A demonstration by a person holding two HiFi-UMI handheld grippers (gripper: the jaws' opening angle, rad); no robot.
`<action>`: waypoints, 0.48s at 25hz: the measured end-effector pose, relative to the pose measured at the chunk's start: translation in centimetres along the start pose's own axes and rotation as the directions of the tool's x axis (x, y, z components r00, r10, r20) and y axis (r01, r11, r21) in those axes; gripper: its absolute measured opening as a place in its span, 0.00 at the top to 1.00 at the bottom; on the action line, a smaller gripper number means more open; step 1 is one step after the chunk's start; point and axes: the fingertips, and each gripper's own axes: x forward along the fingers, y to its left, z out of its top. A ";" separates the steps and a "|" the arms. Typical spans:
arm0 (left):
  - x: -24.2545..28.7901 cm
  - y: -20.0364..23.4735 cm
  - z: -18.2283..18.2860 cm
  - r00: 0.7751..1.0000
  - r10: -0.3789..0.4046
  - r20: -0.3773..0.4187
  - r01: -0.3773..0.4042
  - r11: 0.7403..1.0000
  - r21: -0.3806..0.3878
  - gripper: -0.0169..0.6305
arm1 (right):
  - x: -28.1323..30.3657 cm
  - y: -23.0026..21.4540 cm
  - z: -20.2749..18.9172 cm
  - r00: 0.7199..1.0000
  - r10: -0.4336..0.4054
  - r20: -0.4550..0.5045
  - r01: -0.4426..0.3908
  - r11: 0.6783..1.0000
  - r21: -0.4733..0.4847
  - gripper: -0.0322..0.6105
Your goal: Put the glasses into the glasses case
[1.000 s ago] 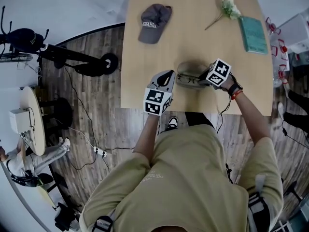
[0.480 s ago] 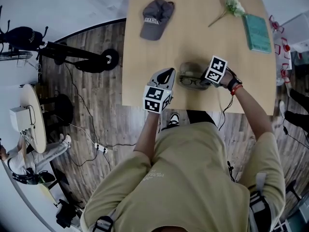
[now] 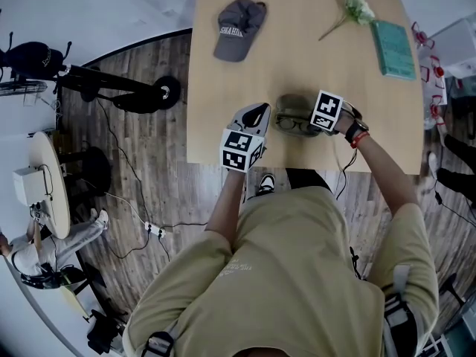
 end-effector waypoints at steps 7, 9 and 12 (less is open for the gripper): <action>0.2 -0.8 0.3 1.000 -0.022 0.001 0.022 1.000 0.012 0.94 | -0.6 -0.4 -0.1 0.996 -0.089 -0.008 0.089 0.996 -0.020 0.68; 0.2 -0.9 0.3 1.000 -0.025 0.003 0.025 1.000 0.017 0.94 | -0.9 -0.5 -0.1 0.994 -0.105 0.008 0.105 0.994 -0.011 0.68; 0.0 -1.0 0.4 1.000 -0.028 0.003 0.028 0.999 0.022 0.94 | -1.8 -0.6 0.4 0.990 -0.134 0.049 0.133 0.991 0.016 0.68</action>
